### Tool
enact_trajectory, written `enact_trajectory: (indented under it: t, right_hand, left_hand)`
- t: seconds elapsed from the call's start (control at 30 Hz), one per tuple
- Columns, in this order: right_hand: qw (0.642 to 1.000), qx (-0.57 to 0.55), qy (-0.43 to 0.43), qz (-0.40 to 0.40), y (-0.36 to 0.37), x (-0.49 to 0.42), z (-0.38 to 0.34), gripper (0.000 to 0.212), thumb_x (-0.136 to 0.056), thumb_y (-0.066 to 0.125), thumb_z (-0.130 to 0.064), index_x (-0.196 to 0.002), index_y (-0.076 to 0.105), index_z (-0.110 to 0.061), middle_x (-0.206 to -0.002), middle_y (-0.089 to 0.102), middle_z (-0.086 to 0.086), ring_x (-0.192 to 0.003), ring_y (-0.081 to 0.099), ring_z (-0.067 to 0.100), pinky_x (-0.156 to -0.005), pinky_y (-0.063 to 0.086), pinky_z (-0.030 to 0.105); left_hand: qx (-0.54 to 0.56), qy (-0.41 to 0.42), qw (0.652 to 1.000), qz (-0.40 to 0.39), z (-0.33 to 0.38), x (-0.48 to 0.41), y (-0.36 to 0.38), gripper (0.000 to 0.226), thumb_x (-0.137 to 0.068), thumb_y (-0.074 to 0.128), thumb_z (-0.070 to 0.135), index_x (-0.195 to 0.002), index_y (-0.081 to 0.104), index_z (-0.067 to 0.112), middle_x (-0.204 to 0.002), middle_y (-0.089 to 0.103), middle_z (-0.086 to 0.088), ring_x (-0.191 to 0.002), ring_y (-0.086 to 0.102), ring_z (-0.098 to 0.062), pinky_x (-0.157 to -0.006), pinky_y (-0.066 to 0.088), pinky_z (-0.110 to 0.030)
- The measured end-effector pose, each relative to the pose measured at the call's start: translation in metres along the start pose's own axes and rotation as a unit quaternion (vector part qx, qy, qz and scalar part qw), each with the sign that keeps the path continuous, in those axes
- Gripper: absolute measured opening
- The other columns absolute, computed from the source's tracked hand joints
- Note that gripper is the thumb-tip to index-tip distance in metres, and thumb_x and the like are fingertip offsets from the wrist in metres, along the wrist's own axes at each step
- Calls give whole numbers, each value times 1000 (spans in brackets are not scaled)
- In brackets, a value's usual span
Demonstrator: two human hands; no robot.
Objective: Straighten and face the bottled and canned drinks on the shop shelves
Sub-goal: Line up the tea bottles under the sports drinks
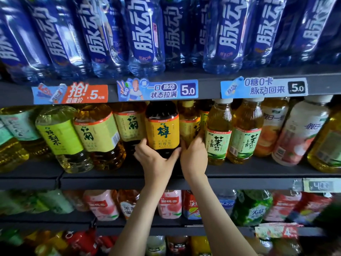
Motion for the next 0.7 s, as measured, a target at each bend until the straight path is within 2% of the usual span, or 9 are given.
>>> enact_trajectory:
  t: [0.1, 0.23, 0.3, 0.37, 0.4, 0.47, 0.53, 0.63, 0.7]
  right_hand:
    - [1000, 9, 4, 6, -2, 5, 1, 58, -94, 52, -36, -138, 33, -3, -114, 61, 18, -100, 62, 36, -75, 47, 38]
    - [1000, 22, 10, -5, -7, 9, 0, 55, -96, 49, -30, -141, 30, -5, -125, 56, 16, -104, 60, 37, -77, 46, 39]
    - [999, 20, -27, 12, -15, 19, -4, 52, -97, 48, -24, -144, 30, -8, -136, 52, 12, -100, 62, 37, -70, 47, 37]
    - [992, -4, -118, 50, -30, 35, -13, 47, -95, 49, -21, -140, 40, -8, -135, 55, 8, -98, 64, 32, -61, 49, 33]
    - [984, -17, -160, 72, -40, 44, -16, 45, -93, 49, -21, -136, 45, -8, -131, 57, 8, -102, 63, 27, -63, 51, 31]
    - [970, -28, -212, 114, -64, 53, -12, 41, -93, 50, -16, -132, 48, -5, -125, 59, 10, -110, 54, 21, -78, 48, 25]
    - [969, -42, -188, 154, -90, 48, 1, 43, -90, 57, -7, -132, 46, -1, -121, 56, 17, -110, 48, 23, -86, 40, 21]
    - [978, -53, -132, 151, -112, 20, 9, 59, -87, 64, -11, -139, 38, 1, -131, 50, 20, -122, 46, 31, -95, 33, 18]
    - [983, -47, -132, 121, -112, 1, 4, 69, -86, 67, -18, -142, 32, 1, -137, 46, 19, -127, 45, 33, -99, 34, 24]
  left_hand:
    - [-8, 6, 1000, 0, 2, 1, -1, 84, -59, 69, 61, -117, 29, 15, -113, 41, -23, -99, 31, -21, -79, 40, -43]
    - [-18, 0, 1000, -6, 4, 1, -2, 86, -56, 78, 52, -117, 29, 16, -111, 42, -25, -99, 32, -23, -80, 40, -46]
    - [-21, 0, 1000, -10, 7, 0, -4, 86, -58, 78, 51, -119, 29, 16, -113, 43, -27, -101, 32, -24, -82, 40, -47]
    - [-42, 21, 999, -3, 14, 3, -9, 86, -65, 75, 53, -125, 30, 10, -116, 44, -29, -107, 34, -29, -89, 38, -47]
    - [-55, 34, 998, 4, 19, 5, -13, 87, -69, 71, 54, -129, 31, 6, -120, 43, -29, -111, 34, -31, -93, 35, -44]
    - [-61, 55, 996, 21, 31, 10, -23, 83, -75, 68, 48, -133, 33, 1, -127, 40, -28, -117, 34, -35, -102, 28, -36]
    - [-51, 91, 994, 33, 51, 17, -32, 67, -79, 69, 32, -130, 39, 3, -126, 41, -24, -116, 37, -34, -106, 25, -26]
    - [7, 137, 990, -19, 82, 28, -24, 34, -86, 59, 20, -115, 54, 4, -111, 47, -11, -103, 48, -22, -94, 40, -24]
    - [40, 141, 985, -92, 96, 34, -5, 26, -88, 53, 20, -110, 57, 6, -101, 57, -8, -94, 56, -18, -83, 48, -26]
Point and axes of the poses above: each hand's wrist, its own x-axis away from the middle knuckle, its own y-axis out of the palm, z = x × y, the point moved 7 cm from there along -x, towards the middle knuckle
